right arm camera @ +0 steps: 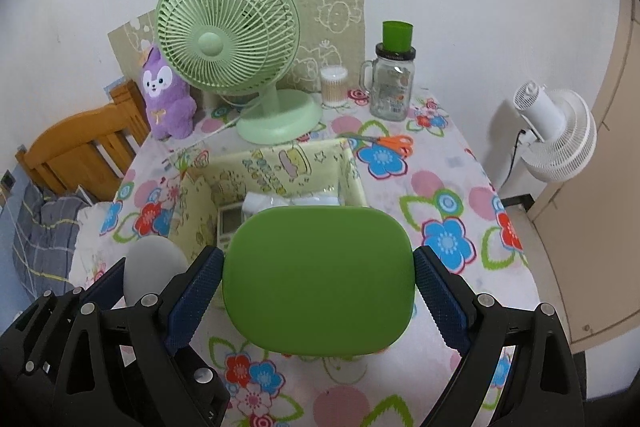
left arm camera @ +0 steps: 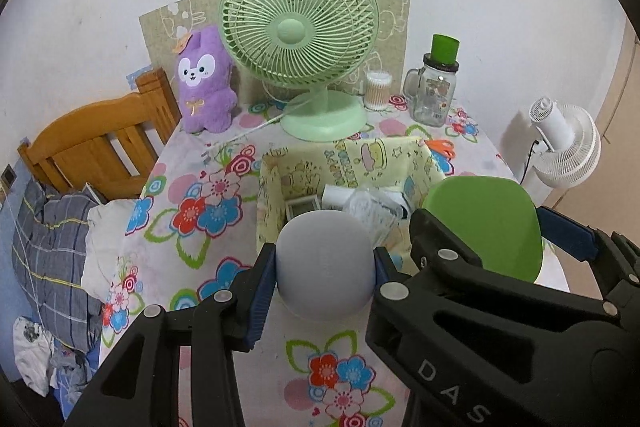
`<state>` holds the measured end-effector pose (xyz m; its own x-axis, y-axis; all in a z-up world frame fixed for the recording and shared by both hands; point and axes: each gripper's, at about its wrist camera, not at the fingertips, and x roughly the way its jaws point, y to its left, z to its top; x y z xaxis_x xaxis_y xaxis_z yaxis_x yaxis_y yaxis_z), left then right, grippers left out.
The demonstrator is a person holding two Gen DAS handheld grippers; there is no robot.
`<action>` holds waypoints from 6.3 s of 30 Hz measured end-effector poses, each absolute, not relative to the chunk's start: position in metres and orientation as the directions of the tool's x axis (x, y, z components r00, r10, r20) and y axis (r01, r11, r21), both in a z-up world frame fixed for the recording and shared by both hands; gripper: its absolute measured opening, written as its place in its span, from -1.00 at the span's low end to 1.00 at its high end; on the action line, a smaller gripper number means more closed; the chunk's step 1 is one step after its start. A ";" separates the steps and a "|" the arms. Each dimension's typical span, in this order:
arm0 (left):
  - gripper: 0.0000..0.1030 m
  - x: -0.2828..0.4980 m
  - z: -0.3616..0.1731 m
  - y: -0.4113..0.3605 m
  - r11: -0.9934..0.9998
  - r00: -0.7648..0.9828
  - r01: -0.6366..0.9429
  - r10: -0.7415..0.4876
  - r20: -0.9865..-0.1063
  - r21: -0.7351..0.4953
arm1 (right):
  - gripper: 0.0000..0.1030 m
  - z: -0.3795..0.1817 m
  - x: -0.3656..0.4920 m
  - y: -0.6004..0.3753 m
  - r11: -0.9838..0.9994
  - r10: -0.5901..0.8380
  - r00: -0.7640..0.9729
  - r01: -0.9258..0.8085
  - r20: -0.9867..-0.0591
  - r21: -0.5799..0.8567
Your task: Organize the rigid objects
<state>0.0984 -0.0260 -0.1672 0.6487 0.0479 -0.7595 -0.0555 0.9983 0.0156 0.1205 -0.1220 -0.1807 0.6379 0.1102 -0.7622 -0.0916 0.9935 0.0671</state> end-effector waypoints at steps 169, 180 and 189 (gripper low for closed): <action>0.98 0.066 -0.115 -0.015 0.999 0.659 -0.036 0.017 -0.752 -0.008 | 1.00 -0.121 0.087 -0.143 0.991 0.122 0.662 -0.118 -0.739 0.058; 0.99 0.063 -0.077 -0.010 0.997 0.686 -0.074 0.063 -0.725 0.016 | 1.00 -0.082 0.082 -0.164 0.996 0.088 0.726 -0.079 -0.682 0.045; 0.99 0.051 -0.051 -0.016 0.998 0.706 -0.060 0.051 -0.707 0.012 | 1.00 -0.057 0.068 -0.178 0.997 0.080 0.734 -0.051 -0.675 0.062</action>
<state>0.0508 -0.0164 -0.0508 0.7055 0.0510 -0.7068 -0.0601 0.9981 0.0120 0.0678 -0.1778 -0.0566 0.7339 0.0800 -0.6745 -0.0514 0.9967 0.0623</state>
